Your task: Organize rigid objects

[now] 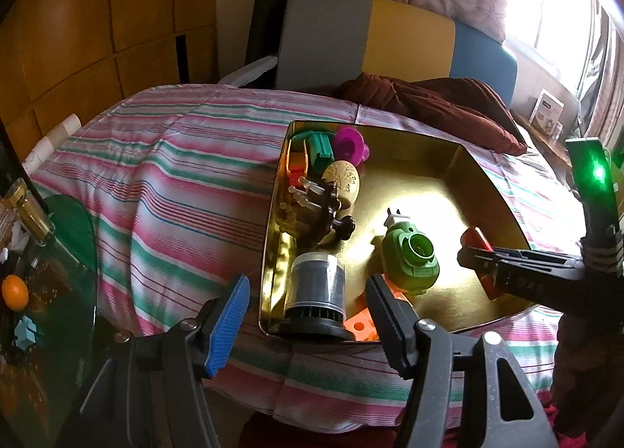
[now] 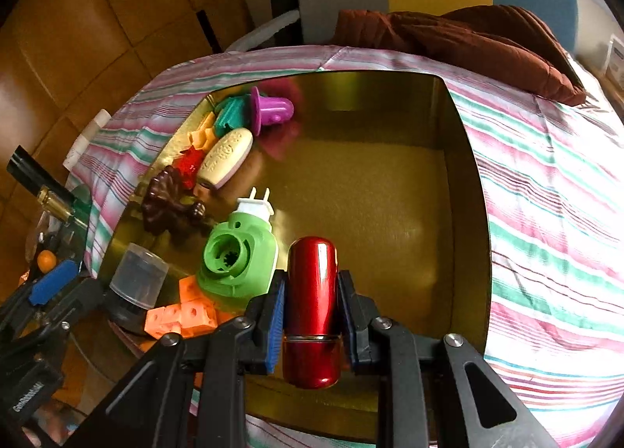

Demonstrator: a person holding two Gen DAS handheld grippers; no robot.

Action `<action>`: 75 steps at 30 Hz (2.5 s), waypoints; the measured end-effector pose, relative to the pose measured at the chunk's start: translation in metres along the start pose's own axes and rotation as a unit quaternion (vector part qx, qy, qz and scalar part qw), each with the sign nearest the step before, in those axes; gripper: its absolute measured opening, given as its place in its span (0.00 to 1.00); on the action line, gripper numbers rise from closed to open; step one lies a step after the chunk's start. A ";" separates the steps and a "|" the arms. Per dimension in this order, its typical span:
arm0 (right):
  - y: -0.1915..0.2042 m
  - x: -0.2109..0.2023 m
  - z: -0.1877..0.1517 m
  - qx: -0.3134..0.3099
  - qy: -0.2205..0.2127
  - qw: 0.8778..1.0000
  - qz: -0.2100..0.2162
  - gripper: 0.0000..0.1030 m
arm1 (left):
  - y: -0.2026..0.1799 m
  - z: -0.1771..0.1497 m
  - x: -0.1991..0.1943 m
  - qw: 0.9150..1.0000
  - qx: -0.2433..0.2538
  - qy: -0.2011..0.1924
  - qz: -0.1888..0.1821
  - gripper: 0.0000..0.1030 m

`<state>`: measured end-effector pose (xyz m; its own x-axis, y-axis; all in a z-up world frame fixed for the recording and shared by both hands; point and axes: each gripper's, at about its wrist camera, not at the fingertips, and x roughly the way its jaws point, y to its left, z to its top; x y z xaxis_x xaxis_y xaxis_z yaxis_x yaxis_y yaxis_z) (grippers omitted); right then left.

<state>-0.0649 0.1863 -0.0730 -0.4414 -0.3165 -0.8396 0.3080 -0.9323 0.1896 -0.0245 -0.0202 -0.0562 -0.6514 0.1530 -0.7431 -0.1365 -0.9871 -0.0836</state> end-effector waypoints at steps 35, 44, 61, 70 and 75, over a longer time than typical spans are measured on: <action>0.021 0.030 -0.014 0.018 0.006 1.000 0.003 0.27 | 0.017 -0.003 -0.008 1.000 -0.009 -0.011 0.003 0.61; 0.021 0.028 -0.014 0.018 0.000 1.000 0.007 0.56 | 0.008 -0.004 -0.009 1.000 0.006 -0.012 -0.009 0.61; -0.004 -0.050 -0.037 0.013 -0.112 0.991 -0.074 0.71 | -0.043 0.011 0.006 0.996 0.070 -0.010 -0.056 0.61; -0.025 -0.077 -0.042 0.036 -0.140 0.986 -0.090 0.75 | -0.076 0.019 0.052 0.993 0.093 0.034 -0.069 0.57; -0.033 -0.079 -0.046 0.044 -0.138 0.985 -0.094 0.75 | -0.085 0.017 0.078 0.992 0.094 0.058 -0.056 0.49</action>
<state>-0.0019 0.2503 -0.0367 -0.7001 -0.1607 -0.6957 0.1298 -0.9868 0.0972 -0.0761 0.0764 -0.0956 -0.5358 0.2434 -0.8085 -0.3464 -0.9366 -0.0524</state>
